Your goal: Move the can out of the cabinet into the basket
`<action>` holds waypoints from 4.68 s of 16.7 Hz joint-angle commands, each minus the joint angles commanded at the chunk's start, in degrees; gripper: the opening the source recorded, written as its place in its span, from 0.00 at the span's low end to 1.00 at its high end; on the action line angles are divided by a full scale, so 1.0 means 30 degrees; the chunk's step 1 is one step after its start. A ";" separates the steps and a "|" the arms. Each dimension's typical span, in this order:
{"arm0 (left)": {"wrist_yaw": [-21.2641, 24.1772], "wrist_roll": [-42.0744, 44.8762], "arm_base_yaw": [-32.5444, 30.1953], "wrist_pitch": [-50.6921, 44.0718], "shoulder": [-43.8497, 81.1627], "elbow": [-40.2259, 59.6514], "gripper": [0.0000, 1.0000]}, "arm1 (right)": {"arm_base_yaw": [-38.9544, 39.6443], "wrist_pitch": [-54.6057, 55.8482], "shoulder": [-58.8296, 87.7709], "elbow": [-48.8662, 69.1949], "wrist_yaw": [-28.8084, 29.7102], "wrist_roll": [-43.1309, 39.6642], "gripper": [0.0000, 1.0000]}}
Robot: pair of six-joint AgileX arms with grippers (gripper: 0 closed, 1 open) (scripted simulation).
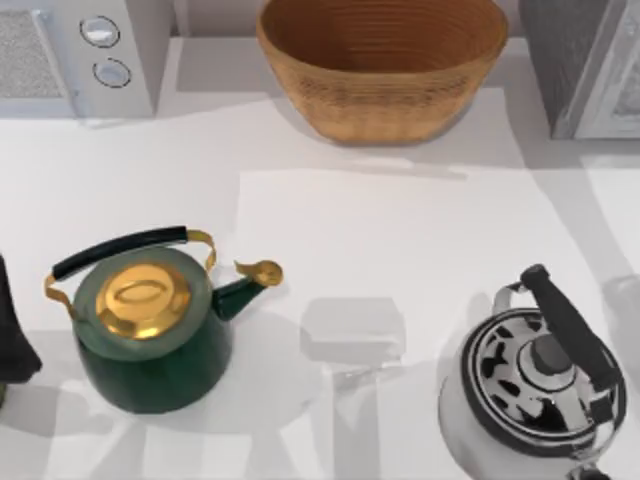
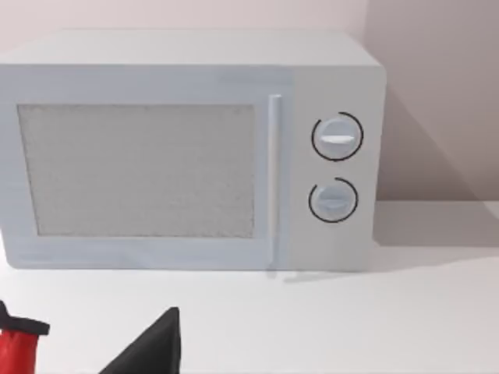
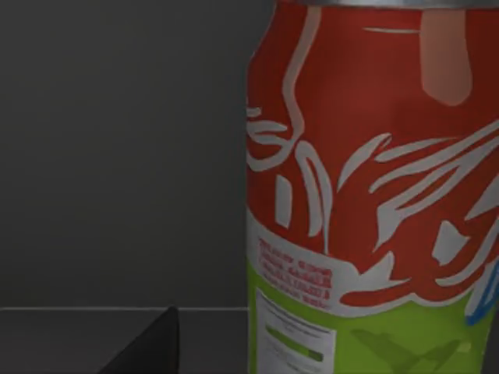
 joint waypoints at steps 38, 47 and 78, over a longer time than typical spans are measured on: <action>0.0000 0.0000 0.0000 0.0000 0.0000 0.0000 1.00 | -0.0747 -0.1368 0.5135 0.6517 -0.0667 -0.0012 0.00; 0.0000 0.0000 0.0000 0.0000 0.0000 0.0000 1.00 | 0.0654 -0.3579 0.1398 0.4961 0.0708 0.0040 0.00; 0.0000 0.0000 0.0000 0.0000 0.0000 0.0000 1.00 | -0.1813 0.1623 -2.0755 -2.2904 -0.1791 -0.0166 0.00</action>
